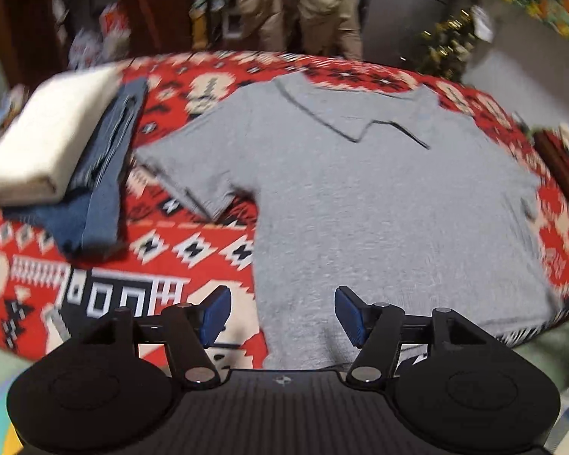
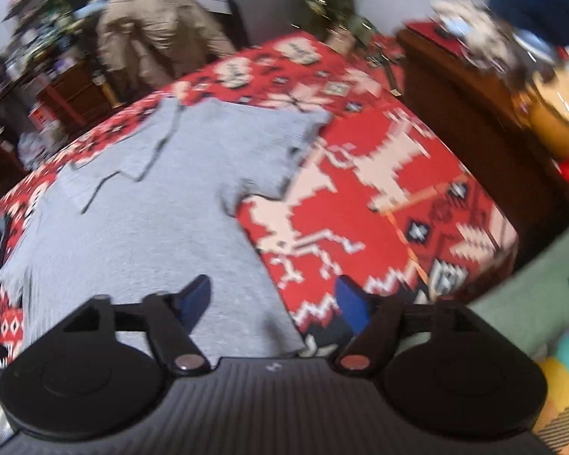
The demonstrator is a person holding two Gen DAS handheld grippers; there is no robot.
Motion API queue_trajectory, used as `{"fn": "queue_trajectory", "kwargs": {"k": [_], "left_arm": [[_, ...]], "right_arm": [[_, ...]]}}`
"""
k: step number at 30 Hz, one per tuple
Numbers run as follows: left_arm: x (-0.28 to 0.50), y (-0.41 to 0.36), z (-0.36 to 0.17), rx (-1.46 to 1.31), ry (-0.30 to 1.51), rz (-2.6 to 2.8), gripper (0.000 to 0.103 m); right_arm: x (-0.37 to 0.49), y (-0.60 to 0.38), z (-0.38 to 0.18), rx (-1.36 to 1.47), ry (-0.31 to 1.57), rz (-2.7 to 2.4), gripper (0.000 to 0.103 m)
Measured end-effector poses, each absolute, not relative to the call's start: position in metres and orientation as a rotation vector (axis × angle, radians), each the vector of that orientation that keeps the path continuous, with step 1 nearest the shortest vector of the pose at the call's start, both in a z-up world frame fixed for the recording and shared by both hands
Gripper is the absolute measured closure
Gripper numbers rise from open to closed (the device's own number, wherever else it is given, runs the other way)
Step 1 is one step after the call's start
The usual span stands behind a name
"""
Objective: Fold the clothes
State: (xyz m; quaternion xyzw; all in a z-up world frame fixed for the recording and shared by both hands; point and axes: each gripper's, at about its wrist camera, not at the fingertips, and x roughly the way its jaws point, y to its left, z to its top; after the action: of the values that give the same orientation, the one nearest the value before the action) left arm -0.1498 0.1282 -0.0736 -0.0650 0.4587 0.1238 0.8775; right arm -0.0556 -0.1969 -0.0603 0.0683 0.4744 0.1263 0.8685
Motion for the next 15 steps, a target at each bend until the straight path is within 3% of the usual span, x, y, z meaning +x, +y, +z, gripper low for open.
{"fn": "queue_trajectory", "kwargs": {"k": [7,12,15], "left_arm": [[-0.142,0.09,-0.089,0.062,1.009,0.125,0.043],[-0.141,0.091,-0.092,0.048,1.018,0.106,0.043],[-0.141,0.091,-0.092,0.044,1.015,0.099,0.043]], "right_arm": [[-0.06,-0.172,-0.065,0.183,1.113,0.505,0.028],[-0.066,-0.149,-0.072,0.17,1.186,0.63,0.051],[-0.067,-0.137,-0.083,0.184,1.271,0.655,0.053]]}}
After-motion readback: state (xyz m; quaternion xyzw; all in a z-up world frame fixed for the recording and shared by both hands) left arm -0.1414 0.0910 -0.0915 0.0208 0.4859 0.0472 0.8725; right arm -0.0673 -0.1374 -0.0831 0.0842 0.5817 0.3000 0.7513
